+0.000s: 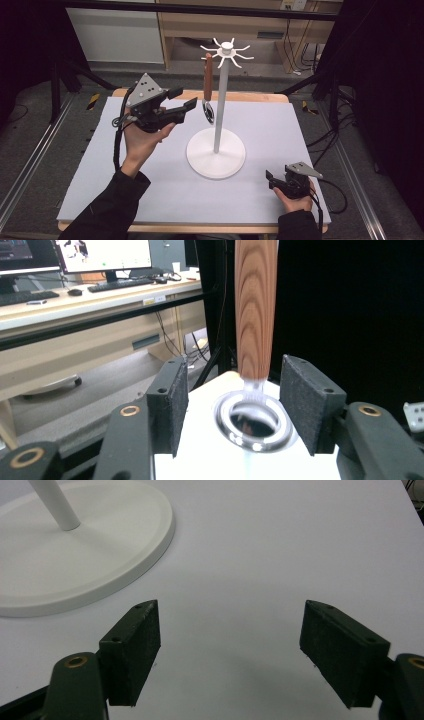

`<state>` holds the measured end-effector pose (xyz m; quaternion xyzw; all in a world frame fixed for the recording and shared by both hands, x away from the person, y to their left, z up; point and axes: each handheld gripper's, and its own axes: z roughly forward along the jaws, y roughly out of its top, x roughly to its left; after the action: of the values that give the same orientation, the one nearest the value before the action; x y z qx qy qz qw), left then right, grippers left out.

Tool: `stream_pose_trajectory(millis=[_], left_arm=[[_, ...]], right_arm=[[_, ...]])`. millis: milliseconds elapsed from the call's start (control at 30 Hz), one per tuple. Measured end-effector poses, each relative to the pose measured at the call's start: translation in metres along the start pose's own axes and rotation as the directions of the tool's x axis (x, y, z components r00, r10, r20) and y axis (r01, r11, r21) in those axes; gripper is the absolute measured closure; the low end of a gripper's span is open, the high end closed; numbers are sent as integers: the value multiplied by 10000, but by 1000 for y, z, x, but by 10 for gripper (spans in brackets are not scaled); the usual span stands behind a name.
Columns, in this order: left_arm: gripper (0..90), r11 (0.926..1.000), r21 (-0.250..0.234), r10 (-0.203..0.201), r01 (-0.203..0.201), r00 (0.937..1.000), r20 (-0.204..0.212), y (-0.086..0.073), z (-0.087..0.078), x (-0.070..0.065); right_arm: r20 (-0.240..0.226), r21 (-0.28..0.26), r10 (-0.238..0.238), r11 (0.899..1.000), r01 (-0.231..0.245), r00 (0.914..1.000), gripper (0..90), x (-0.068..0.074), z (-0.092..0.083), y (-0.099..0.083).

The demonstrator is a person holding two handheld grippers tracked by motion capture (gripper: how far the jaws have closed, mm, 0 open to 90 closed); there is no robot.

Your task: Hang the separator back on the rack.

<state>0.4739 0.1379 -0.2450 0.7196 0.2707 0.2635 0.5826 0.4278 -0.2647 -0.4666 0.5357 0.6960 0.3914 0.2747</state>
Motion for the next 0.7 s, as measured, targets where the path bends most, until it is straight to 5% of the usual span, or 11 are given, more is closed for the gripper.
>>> stream_pose_trajectory(millis=[467, 700], left_arm=[[411, 9966, 825, -64, 77, 9999, -156, -56, -19, 5], [399, 9880, 1540, -90, 145, 9993, -368, -95, -24, 8]], right_arm=[[10, 9, 7, 10000, -7, 10000, 241, 0, 0, -1], [33, 8, 13, 10000, -13, 10000, 238, 0, 0, -1]])
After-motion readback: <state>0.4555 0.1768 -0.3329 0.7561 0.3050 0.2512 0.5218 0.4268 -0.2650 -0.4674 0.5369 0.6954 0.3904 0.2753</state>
